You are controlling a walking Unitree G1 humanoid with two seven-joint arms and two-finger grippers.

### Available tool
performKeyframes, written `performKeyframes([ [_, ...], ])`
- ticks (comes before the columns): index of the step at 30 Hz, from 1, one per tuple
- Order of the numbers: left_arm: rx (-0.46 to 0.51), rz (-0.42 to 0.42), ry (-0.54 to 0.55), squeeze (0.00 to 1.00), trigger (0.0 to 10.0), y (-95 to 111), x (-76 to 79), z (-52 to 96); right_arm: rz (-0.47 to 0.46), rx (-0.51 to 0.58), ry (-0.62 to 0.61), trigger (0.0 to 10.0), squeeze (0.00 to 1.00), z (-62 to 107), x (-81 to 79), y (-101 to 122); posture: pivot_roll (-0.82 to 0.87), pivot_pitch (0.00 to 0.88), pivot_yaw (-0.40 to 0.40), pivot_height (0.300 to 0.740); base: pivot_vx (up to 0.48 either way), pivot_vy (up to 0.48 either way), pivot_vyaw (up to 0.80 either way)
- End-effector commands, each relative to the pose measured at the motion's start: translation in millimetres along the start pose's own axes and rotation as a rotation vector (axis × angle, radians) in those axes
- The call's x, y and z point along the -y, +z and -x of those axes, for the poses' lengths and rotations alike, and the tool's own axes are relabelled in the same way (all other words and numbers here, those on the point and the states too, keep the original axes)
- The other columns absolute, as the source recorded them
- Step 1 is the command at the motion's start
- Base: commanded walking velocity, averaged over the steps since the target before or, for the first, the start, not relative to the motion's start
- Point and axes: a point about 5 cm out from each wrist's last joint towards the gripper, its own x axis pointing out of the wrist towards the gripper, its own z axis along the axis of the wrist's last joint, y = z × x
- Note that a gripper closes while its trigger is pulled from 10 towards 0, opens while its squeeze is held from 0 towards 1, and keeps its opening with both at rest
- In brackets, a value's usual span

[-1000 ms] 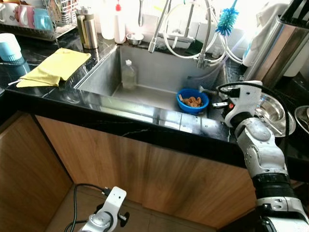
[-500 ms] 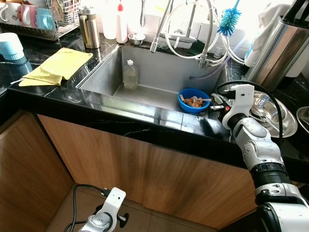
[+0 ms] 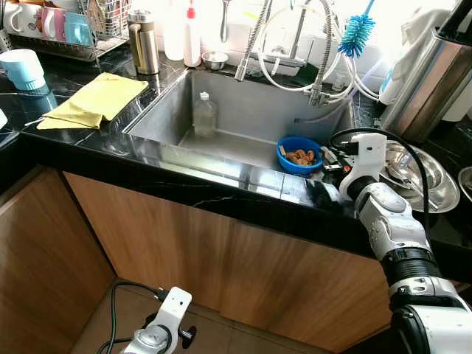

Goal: Kitchen organization

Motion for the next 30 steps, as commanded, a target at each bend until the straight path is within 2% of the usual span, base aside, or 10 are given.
performKeyframes([
  [1, -0.013, -0.004, -0.011, 0.00, 10.0, -4, 3.6, 0.2, 0.012, 0.009, -0.013, 10.0, 0.82, -1.0, 3.6, 5, 0.15, 0.015, -0.121, 0.740, 0.000, 0.000, 0.00],
  [8, -0.012, -0.004, -0.011, 0.00, 10.0, -4, 3.6, 0.2, 0.014, 0.012, -0.013, 10.0, 0.82, -1.2, 3.7, 5, 0.15, 0.015, -0.121, 0.740, 0.000, 0.000, 0.00],
  [9, -0.011, -0.003, -0.011, 0.00, 10.0, -2, 4.8, -0.2, 0.038, 0.044, -0.026, 10.0, 0.18, -1.4, 2.1, 11, 0.15, 0.037, -0.126, 0.740, 0.000, 0.000, 0.00],
  [10, -0.010, -0.003, -0.010, 0.00, 10.0, -1, 5.6, -0.5, 0.080, 0.075, -0.039, 10.0, 0.00, -1.3, 0.2, 17, 0.15, 0.042, -0.125, 0.740, 0.000, 0.000, 0.00],
  [11, -0.009, -0.002, -0.010, 0.00, 10.0, 0, 6.4, -0.9, 0.150, 0.130, -0.047, 10.0, 0.00, -0.3, -5.3, 26, 0.15, 0.045, -0.124, 0.740, 0.000, 0.000, 0.00],
  [16, -0.008, -0.001, -0.008, 0.00, 10.0, 0, 5.8, -0.9, 0.252, 0.197, -0.059, 10.0, 0.00, 4.0, -13.0, 37, 0.14, 0.051, -0.124, 0.740, 0.000, 0.000, 0.00],
  [19, -0.006, 0.001, -0.006, 0.00, 10.0, 1, 5.2, -1.0, 0.357, 0.271, -0.183, 10.0, 0.00, 16.9, -10.6, 43, 0.15, 0.055, -0.124, 0.740, 0.000, 0.000, 0.00],
  [24, -0.003, 0.001, -0.007, 0.00, 10.0, 2, 5.0, -1.1, 0.340, 0.332, -0.241, 10.0, 0.00, 33.8, -11.7, 40, 0.13, 0.060, -0.120, 0.740, 0.000, 0.000, 0.00],
  [27, -0.003, -0.001, -0.010, 0.00, 10.0, 2, 6.0, -1.3, 0.380, 0.346, -0.297, 10.0, 0.00, 51.2, -12.0, 33, 0.13, 0.064, -0.123, 0.740, 0.000, 0.000, 0.00],
  [30, -0.002, -0.002, -0.014, 0.00, 10.0, 2, 7.9, -1.4, 0.331, 0.338, -0.387, 10.0, 0.00, 71.0, -5.7, 18, 0.13, 0.066, -0.125, 0.740, 0.000, 0.000, 0.00],
])
